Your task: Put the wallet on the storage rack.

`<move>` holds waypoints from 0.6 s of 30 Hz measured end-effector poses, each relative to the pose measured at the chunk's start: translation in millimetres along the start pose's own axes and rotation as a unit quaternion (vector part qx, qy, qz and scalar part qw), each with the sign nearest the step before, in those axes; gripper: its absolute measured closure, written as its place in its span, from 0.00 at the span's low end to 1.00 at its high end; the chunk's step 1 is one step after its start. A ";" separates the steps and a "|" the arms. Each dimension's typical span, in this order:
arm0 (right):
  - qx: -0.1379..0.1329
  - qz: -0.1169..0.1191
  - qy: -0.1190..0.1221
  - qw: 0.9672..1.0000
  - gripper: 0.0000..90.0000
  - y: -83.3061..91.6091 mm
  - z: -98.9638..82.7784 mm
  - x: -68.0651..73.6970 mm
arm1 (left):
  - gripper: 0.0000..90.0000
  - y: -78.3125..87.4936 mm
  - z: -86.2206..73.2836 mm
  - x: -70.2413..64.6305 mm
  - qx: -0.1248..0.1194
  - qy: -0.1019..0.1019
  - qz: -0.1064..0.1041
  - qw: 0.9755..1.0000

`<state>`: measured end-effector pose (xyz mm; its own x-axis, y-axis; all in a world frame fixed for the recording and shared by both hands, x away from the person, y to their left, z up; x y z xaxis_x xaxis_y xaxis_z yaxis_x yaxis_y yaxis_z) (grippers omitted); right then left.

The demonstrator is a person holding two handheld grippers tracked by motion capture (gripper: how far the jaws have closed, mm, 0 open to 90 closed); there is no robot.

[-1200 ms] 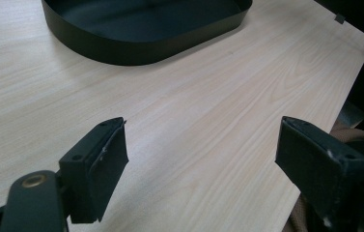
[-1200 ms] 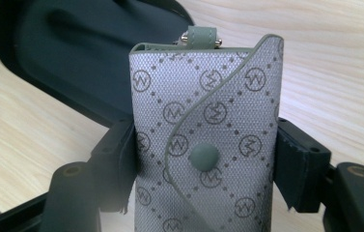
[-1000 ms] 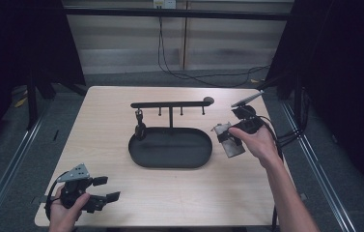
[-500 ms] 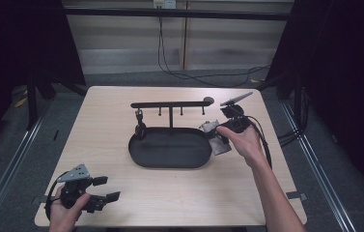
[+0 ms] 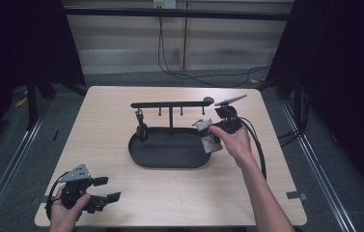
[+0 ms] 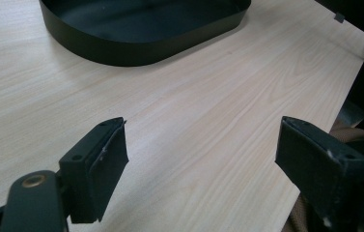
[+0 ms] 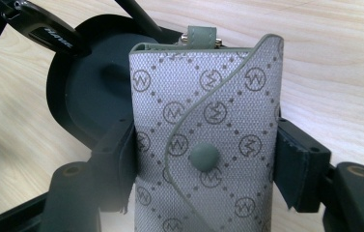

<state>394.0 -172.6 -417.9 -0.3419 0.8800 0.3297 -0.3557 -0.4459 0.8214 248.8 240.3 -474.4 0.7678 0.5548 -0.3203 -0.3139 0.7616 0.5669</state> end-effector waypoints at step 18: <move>-0.008 0.001 -0.019 1.000 0.37 -39.5 -3.3 0.1 | 0.21 1.5 0.9 -0.6 -0.006 -0.003 -0.001 1.000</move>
<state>405.2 -155.4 -451.9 -0.3105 0.8840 0.3494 -0.3692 -0.4509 0.8126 248.4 240.8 -472.7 0.7713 0.5518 -0.3172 -0.3193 0.7665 0.5572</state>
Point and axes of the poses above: each handheld gripper's, and its own axes: y roughly backward along the jaws, z roughly out of its top, x roughly to its left, the point moved 3 cm from there along -y, roughly forward along the jaws, and after that the axes turned 3 degrees about -z, right-handed, at the moved point
